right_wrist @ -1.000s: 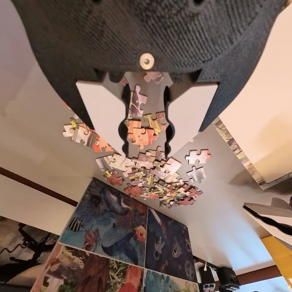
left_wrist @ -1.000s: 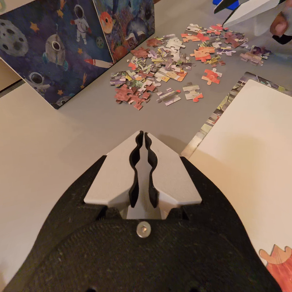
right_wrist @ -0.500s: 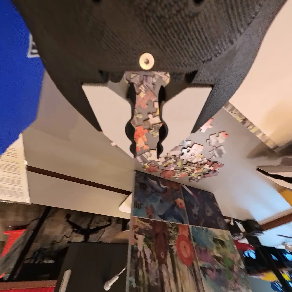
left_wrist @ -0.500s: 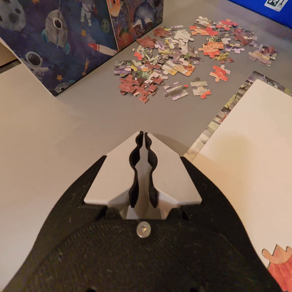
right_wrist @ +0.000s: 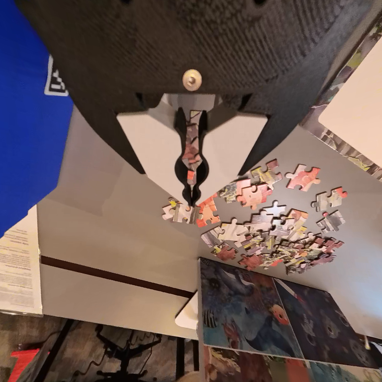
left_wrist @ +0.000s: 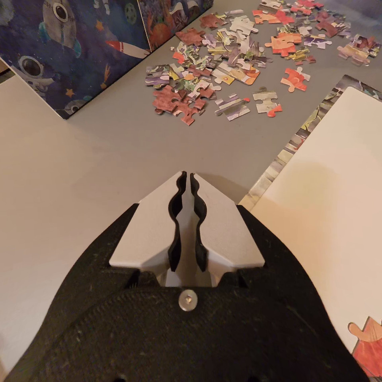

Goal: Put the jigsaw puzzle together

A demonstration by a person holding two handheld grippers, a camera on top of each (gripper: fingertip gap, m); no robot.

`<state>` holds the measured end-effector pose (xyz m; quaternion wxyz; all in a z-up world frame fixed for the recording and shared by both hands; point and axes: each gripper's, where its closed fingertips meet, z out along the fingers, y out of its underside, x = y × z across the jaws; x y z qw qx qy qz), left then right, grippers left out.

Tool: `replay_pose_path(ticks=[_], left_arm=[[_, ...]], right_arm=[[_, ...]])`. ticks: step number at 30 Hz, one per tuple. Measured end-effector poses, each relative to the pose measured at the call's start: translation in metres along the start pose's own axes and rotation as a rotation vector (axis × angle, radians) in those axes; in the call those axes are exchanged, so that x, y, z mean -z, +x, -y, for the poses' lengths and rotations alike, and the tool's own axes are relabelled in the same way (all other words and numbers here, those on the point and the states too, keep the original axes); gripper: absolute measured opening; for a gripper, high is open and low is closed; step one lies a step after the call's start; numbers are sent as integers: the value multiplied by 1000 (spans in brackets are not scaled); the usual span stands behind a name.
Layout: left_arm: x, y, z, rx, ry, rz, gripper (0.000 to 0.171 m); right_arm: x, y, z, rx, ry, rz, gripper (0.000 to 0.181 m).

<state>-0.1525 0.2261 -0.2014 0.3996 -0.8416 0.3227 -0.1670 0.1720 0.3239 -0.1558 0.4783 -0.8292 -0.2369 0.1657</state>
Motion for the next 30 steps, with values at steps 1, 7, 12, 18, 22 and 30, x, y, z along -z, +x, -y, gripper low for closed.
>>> replay_pose_path(ticks=[1, 7, 12, 18, 22, 30], left_arm=[[-1, 0, 0, -4, -5, 1, 2], [-4, 2, -5, -40, -40, 17, 2], [-5, 3, -6, -52, -50, 23, 2], [-6, 4, -8, -66, -64, 29, 2], [-7, 4, -9, -79, -77, 38, 2], [-9, 5, -11, -95, -89, 42, 2]], right_arm=[[-1, 3, -2, 1, -6, -11, 0], [-6, 24, -26, -31, -123, -110, 0], [-9, 30, -32, -71, -141, -127, 0], [-23, -2, -30, -13, -125, -12, 3], [-38, -16, -40, 52, -176, 21, 10], [-45, -15, -40, 16, -199, 86, 27]])
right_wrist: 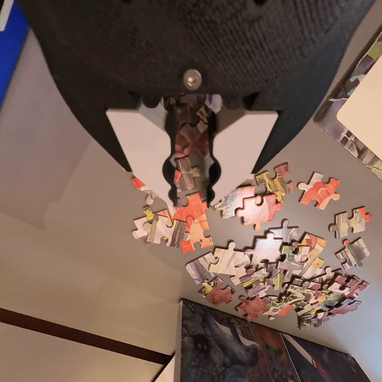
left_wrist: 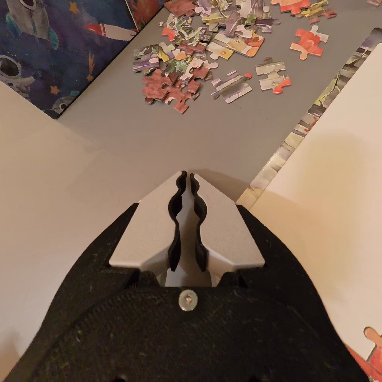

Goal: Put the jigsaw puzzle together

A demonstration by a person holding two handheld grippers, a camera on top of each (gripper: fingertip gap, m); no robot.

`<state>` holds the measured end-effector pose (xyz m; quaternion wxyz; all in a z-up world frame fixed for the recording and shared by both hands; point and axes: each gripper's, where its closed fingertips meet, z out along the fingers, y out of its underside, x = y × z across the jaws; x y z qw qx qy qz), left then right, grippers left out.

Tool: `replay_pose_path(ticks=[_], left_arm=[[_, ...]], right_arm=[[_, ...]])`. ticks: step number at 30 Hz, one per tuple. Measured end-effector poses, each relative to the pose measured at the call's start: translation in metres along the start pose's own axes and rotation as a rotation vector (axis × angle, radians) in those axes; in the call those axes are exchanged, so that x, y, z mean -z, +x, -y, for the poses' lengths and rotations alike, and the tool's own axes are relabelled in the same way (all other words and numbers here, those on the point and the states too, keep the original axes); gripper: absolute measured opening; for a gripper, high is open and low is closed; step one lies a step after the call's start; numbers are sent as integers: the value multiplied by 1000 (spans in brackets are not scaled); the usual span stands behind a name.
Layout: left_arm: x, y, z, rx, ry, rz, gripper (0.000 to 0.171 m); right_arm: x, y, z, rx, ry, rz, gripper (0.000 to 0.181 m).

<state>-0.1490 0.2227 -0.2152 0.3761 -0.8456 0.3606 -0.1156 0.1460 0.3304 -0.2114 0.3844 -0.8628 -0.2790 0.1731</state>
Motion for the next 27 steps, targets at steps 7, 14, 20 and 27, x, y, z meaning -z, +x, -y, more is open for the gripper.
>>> replay_pose_path(ticks=[7, 14, 20, 27], left_arm=[[-1, 1, -1, -12, -6, 6, 2], [-1, 1, -1, -18, -8, 10, 2], [-1, 1, -1, -25, -9, 12, 1], [-1, 2, -2, -33, -11, 16, 1]], right_arm=[[1, -5, -5, 47, -20, 19, 13], [16, -61, -6, -37, -21, 346, 19], [20, -14, 3, 55, 40, 55, 21], [7, -45, -13, 65, -62, 160, 16]])
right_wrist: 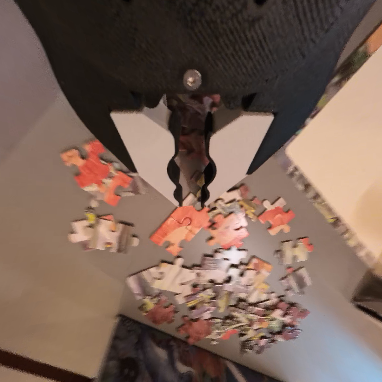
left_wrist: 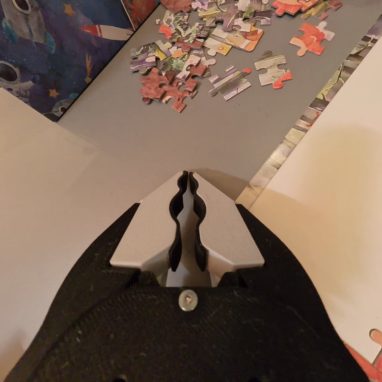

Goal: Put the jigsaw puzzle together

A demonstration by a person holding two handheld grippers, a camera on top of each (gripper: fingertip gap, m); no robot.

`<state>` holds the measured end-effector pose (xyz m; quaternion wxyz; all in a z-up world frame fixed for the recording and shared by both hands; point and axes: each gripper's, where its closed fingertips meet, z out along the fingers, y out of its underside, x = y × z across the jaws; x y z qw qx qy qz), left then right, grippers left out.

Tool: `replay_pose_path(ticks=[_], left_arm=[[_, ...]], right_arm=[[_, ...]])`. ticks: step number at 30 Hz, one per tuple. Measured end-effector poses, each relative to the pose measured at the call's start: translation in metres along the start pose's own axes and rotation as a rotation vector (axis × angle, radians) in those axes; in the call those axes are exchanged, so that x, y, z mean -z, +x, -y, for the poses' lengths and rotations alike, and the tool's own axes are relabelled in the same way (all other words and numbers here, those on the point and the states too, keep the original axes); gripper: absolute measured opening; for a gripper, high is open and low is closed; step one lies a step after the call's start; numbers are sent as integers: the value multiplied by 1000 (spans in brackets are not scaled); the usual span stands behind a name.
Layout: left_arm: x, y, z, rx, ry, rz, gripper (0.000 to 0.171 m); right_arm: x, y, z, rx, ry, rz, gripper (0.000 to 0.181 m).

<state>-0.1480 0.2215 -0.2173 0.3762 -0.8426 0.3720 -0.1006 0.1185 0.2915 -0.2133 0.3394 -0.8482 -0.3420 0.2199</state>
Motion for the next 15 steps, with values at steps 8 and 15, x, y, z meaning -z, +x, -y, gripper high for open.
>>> replay_pose_path(ticks=[8, 15], left_arm=[[0, 0, 0, 2, -1, -1, 1], [0, 0, 0, -6, -1, 3, 1]], right_arm=[[3, -14, 16, 43, 79, 56, 20], [37, 49, 22, 149, 100, -332, 29]])
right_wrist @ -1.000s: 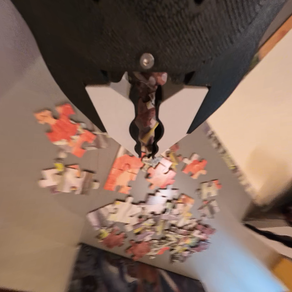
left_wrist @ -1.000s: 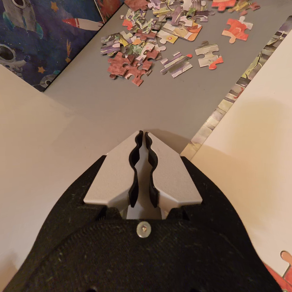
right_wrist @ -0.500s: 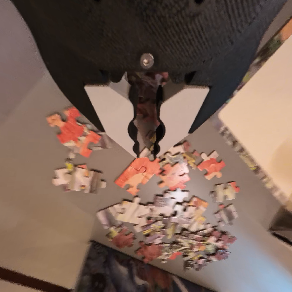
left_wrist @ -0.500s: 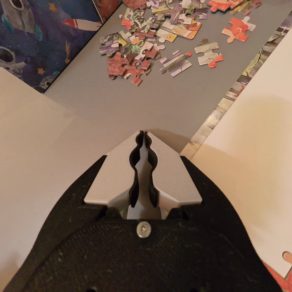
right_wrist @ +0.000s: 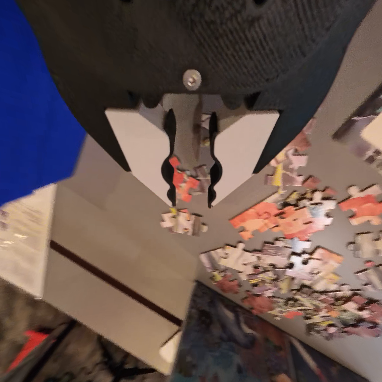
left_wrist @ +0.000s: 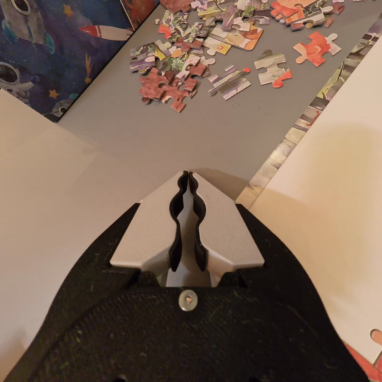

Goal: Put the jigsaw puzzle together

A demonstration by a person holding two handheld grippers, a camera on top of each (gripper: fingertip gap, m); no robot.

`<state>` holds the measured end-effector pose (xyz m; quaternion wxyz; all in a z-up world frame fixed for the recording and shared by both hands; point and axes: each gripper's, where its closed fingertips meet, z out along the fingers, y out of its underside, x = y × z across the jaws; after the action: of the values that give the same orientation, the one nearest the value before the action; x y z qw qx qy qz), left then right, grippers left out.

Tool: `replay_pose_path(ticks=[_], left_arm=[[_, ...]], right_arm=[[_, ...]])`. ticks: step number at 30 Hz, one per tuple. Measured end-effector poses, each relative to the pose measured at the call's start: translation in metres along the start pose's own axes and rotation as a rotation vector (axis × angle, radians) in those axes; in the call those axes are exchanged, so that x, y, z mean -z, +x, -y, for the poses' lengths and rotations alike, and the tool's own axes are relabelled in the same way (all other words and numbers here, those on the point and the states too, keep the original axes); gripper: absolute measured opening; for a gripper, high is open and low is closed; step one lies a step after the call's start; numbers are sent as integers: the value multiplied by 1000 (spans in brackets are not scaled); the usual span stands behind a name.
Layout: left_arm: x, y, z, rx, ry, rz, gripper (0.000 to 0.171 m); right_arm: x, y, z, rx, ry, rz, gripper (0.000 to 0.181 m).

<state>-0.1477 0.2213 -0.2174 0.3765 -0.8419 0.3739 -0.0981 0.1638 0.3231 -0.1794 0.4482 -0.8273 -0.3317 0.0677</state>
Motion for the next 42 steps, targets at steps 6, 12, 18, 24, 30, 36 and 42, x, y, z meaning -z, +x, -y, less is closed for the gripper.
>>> replay_pose_path(ticks=[6, 12, 18, 24, 30, 36, 42], left_arm=[[0, 0, 0, 2, 0, -2, 1], [0, 0, 0, -4, 0, 2, 0], [0, 0, 0, -6, -1, 4, 0], [0, 0, 0, -8, -1, 5, 0], [0, 0, 0, -10, -1, 6, 0], [0, 0, 0, -10, -1, 6, 0], [0, 0, 0, -14, -1, 9, 0]], right_arm=[[9, 30, -9, -212, 8, -46, 45], [4, 32, -25, -290, -56, -27, 45], [-4, 22, -47, -240, -190, 2, 32], [-2, 10, -45, -241, -191, 75, 14], [1, 18, -39, -215, -164, 17, 14], [8, 47, -37, -143, -157, -194, 14], [5, 54, -32, -114, -136, -257, 49]])
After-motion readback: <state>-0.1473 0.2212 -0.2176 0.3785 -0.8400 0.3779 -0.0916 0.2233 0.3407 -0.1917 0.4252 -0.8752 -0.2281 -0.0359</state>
